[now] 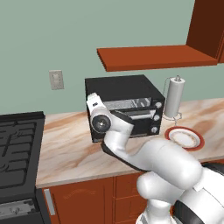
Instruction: Pick up the bagel from the plate, place it on the toaster oven rack, close the door, and set the timer.
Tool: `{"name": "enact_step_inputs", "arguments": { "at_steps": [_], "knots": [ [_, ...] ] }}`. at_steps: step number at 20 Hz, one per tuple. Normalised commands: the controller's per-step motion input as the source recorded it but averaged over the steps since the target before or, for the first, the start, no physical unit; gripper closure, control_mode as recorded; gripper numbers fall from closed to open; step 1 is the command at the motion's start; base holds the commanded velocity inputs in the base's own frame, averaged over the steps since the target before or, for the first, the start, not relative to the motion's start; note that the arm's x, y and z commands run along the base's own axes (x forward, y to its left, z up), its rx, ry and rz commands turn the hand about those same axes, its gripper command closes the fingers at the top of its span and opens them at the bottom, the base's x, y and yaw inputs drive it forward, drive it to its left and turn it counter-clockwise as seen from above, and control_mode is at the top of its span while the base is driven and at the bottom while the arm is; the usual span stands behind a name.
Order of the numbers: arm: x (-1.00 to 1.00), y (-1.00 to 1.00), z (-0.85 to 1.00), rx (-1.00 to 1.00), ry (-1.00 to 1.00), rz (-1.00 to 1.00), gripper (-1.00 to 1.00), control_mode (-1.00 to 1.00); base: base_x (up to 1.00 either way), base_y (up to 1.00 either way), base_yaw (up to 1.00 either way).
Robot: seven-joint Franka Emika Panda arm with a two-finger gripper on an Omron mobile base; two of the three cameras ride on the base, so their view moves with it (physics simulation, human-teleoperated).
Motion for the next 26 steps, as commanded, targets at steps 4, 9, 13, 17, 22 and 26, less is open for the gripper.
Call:
{"name": "enact_step_inputs", "arguments": {
  "at_steps": [4,9,13,17,22,26],
  "knots": [
    [0.40,-0.02,0.00,-0.14,0.00,0.17,-1.00,-1.00,0.00,0.00,0.00],
    [0.48,0.00,-0.02,-0.16,0.00,0.08,-1.00,-1.00,0.00,0.00,0.00],
    [0.64,0.00,-0.08,-0.17,0.05,0.03,-1.00,-1.00,0.00,0.00,0.00],
    [0.42,0.00,-0.05,-0.18,0.05,0.02,-1.00,-1.00,0.00,0.00,0.00],
    [-0.04,0.00,0.02,-0.15,0.00,0.04,-1.00,-1.00,0.00,0.00,0.00],
    [-0.75,-0.12,0.71,-0.02,0.00,0.10,-1.00,-1.00,0.00,0.00,0.00]
  ]
}}
